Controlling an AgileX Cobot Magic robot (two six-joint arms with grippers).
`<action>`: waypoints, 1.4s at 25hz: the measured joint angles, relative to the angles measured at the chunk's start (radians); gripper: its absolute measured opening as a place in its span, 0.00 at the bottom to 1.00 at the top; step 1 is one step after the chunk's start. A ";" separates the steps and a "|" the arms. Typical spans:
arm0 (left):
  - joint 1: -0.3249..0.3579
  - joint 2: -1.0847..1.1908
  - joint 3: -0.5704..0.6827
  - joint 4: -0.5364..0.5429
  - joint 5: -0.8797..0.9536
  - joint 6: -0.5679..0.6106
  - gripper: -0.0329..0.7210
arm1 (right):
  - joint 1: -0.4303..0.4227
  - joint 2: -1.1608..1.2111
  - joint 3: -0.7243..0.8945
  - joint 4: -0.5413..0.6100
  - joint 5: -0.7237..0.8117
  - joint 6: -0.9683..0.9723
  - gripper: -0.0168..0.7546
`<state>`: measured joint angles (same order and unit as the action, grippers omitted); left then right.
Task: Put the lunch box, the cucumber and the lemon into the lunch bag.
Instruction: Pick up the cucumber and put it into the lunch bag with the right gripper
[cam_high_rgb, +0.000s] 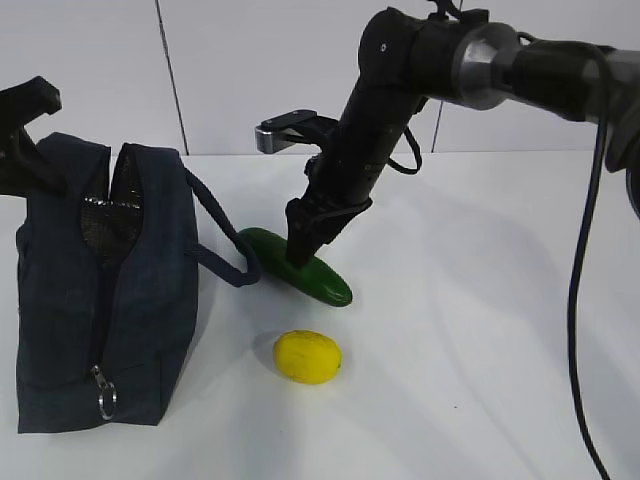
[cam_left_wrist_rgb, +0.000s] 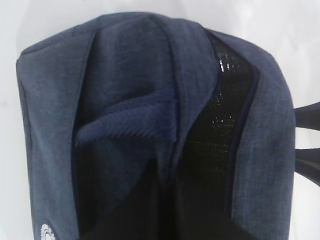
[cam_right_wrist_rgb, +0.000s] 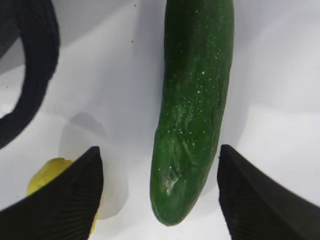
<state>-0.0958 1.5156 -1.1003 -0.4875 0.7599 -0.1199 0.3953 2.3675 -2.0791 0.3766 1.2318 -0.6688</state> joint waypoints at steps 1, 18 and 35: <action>0.000 0.000 0.000 0.002 0.000 0.000 0.03 | 0.000 0.004 0.000 0.004 0.000 -0.013 0.73; 0.000 0.000 0.000 0.005 0.000 0.000 0.03 | 0.000 0.073 0.000 0.018 -0.077 -0.096 0.74; 0.000 0.000 0.000 0.005 -0.007 0.000 0.03 | 0.000 0.111 -0.002 0.027 -0.109 -0.096 0.54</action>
<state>-0.0958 1.5159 -1.1003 -0.4826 0.7530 -0.1199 0.3953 2.4787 -2.0811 0.4041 1.1228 -0.7646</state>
